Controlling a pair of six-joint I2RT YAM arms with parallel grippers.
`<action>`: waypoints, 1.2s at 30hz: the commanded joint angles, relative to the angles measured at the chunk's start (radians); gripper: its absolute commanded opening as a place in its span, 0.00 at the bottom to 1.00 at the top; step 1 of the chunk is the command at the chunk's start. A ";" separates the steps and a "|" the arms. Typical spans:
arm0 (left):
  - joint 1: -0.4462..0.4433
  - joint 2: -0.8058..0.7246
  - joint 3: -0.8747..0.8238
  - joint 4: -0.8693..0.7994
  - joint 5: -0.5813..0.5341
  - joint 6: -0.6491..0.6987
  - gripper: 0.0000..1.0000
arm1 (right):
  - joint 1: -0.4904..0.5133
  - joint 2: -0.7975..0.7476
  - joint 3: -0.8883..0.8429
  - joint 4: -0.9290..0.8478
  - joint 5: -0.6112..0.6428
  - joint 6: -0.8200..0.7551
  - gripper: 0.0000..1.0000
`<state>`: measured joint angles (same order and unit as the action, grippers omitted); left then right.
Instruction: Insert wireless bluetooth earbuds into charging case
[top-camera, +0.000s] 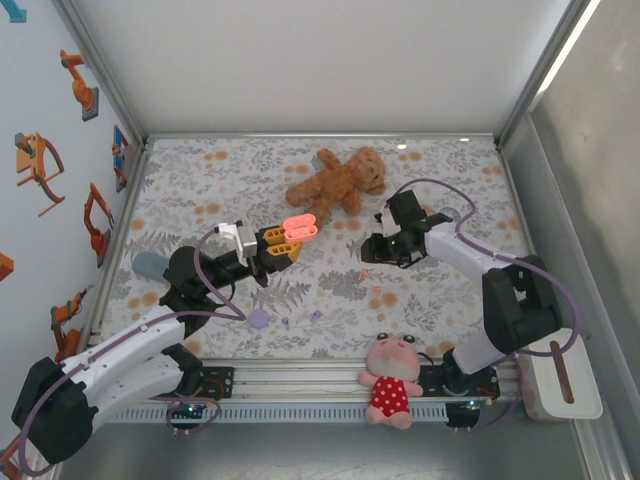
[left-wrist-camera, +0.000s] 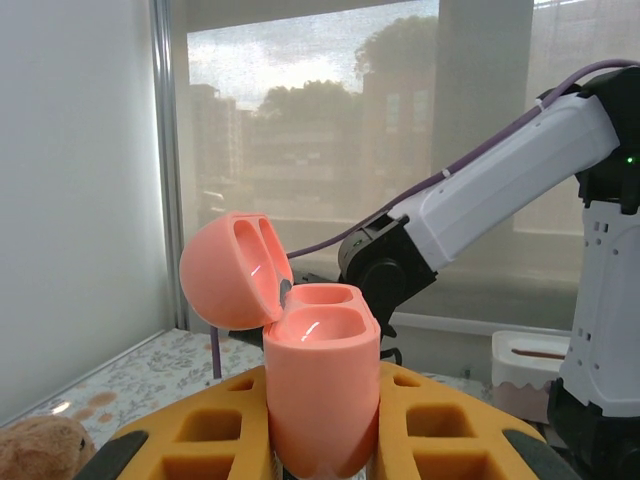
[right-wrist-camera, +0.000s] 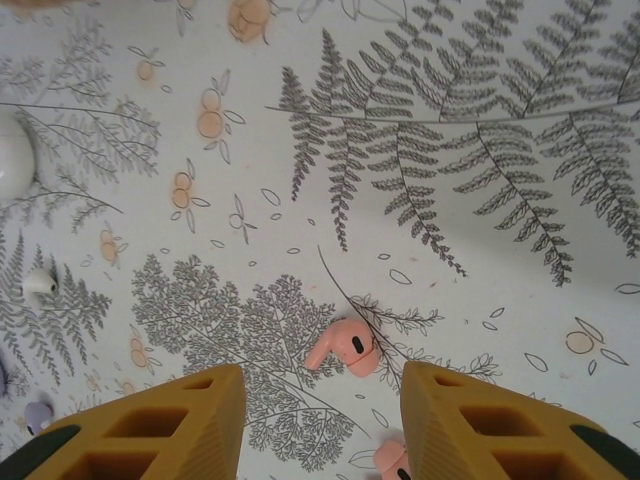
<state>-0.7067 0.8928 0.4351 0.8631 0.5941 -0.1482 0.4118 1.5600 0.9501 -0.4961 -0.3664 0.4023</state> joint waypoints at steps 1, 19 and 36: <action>-0.004 -0.025 -0.002 0.002 -0.005 0.002 0.15 | 0.007 0.038 -0.017 0.025 -0.017 0.014 0.42; -0.004 -0.046 -0.001 -0.036 -0.013 0.013 0.15 | 0.062 0.165 0.022 0.023 0.029 0.011 0.34; -0.004 -0.055 -0.002 -0.058 -0.017 0.021 0.15 | 0.091 0.193 0.063 -0.021 0.083 -0.010 0.24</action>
<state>-0.7067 0.8558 0.4351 0.7921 0.5827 -0.1436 0.4946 1.7428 0.9909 -0.4938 -0.2993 0.4004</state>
